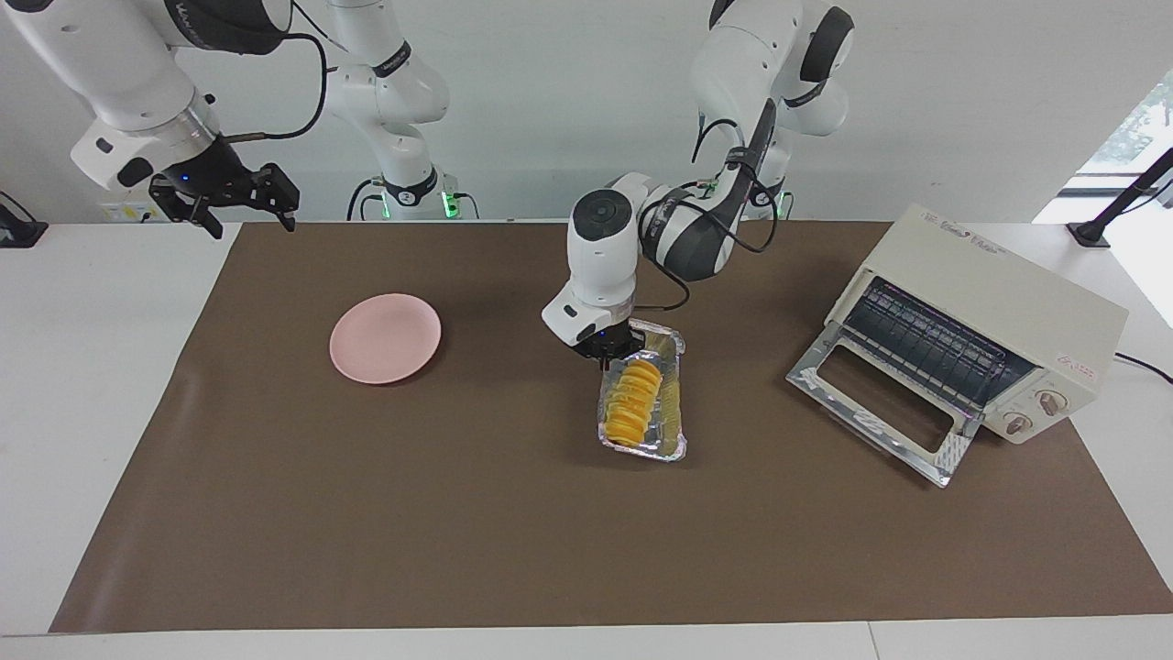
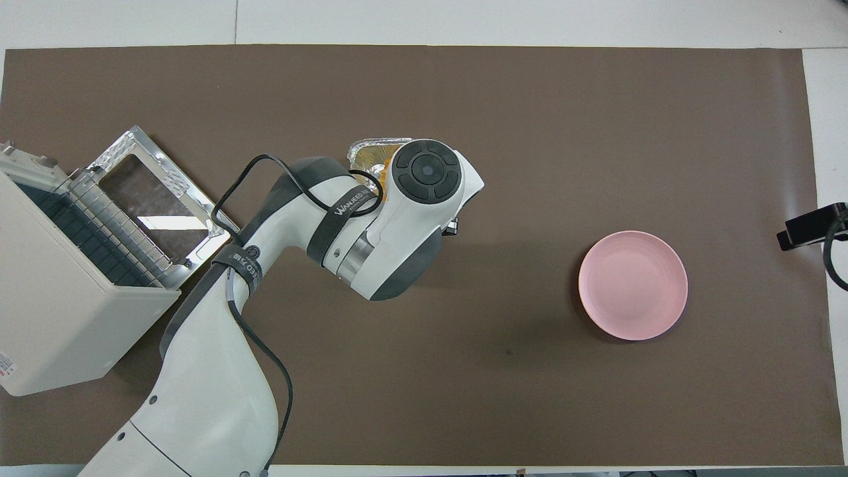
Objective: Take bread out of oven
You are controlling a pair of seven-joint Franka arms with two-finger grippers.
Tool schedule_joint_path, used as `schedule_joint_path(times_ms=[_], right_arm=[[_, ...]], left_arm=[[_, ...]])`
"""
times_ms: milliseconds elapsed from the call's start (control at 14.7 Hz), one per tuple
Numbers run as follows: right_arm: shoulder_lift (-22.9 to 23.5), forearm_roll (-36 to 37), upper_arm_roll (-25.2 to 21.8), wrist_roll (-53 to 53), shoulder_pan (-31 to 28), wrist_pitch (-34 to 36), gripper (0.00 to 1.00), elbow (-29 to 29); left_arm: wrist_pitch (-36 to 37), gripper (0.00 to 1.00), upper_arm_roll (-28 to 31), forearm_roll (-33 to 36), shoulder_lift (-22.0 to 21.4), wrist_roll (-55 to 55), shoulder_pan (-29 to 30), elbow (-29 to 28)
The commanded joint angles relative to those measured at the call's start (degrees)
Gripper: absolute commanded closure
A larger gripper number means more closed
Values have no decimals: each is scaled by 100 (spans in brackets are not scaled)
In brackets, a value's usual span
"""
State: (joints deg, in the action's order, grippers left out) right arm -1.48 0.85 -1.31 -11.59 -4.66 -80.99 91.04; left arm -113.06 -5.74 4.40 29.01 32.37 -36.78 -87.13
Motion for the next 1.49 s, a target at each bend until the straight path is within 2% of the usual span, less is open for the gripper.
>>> schedule_joint_path(times_ms=[0,340,475,747,883,1019,1223,1426], right_arm=[[-151,65,43,-80,-140,21,0,168],[-151,65,52,-36,-96,-75,0,168],[-151,30,61,-36,-79,-75,0,168],[-229,38,122,-45,-9,-355,0,369],[-317,38,122,34,193,-628,0,624],[-318,38,122,620,359,-786,0,748],[-283,38,122,1499,860,-1129,0,959],[216,38,122,2535,1500,-1585,0,925]], left_arm=[[-137,100,99,-193,17,390,-84,-129],[-32,100,134,-203,-10,753,-5,-322],[12,1,152,-150,-18,771,-5,-305],[355,0,502,-159,-106,727,65,-41],[521,0,565,-211,-710,639,555,-128],[1056,0,565,-334,-1194,543,1109,-94],[1811,0,565,-545,-1862,-560,2032,-94],[2847,0,582,-545,-2495,-1704,2666,-137]])
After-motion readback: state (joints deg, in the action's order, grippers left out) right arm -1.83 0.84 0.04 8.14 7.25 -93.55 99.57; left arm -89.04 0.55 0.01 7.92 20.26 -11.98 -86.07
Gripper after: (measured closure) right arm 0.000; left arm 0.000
